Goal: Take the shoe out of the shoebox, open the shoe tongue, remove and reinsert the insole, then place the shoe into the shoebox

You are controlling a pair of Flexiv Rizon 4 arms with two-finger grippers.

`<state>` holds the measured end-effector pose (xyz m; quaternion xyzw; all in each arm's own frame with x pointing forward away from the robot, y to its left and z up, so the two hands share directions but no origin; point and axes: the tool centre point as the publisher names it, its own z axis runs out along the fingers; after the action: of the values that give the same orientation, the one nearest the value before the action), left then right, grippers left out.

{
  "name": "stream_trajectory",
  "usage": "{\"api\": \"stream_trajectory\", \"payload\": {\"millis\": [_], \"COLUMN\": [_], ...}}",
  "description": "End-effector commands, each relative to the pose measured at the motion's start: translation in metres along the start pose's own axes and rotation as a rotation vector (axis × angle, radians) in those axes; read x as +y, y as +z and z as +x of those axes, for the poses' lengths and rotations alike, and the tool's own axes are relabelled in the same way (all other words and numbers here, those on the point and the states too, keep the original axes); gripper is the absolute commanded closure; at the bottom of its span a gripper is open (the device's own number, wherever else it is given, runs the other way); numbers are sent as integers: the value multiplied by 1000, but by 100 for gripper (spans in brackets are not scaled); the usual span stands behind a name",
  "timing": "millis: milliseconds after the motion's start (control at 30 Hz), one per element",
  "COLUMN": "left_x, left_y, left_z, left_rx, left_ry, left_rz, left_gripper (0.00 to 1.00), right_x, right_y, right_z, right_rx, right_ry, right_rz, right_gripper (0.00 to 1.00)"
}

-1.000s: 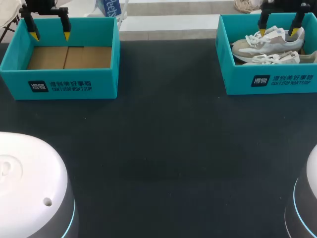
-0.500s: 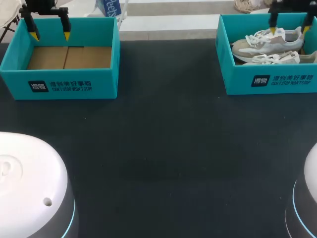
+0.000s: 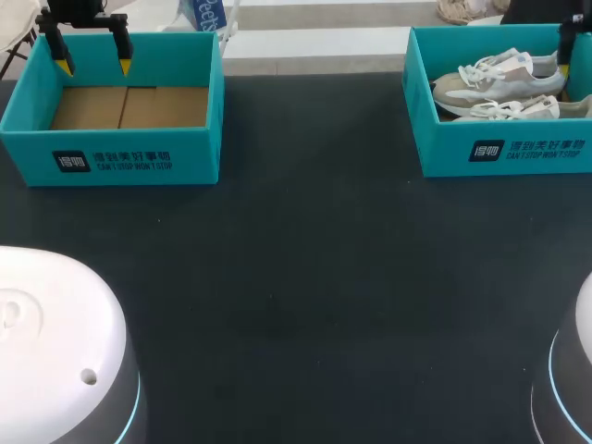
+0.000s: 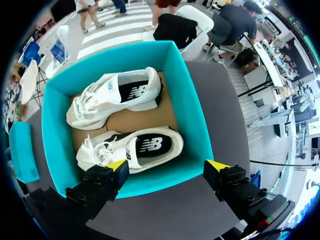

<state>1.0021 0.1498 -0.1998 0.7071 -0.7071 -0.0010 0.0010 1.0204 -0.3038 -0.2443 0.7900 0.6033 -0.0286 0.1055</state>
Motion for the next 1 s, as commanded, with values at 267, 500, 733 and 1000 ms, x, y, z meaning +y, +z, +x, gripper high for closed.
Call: {"api": "stream_trajectory", "payload": {"millis": [267, 500, 733, 1000], "left_x": [1, 1, 1, 1], "left_y": [0, 0, 0, 0], "left_z": [0, 0, 0, 0], "left_rx": [0, 0, 0, 0], "left_ry": [0, 0, 0, 0], "left_rz": [0, 0, 0, 0], "left_gripper": [0, 0, 0, 0], "right_x": [16, 20, 15, 13], "right_y": [57, 69, 80, 107], "right_z": [-8, -13, -18, -16], "right_rx": [-5, -7, -3, -9], "right_ry": [-49, -48, -39, -71], "right_rz": [20, 17, 13, 44], "right_gripper": [59, 65, 56, 54]}}
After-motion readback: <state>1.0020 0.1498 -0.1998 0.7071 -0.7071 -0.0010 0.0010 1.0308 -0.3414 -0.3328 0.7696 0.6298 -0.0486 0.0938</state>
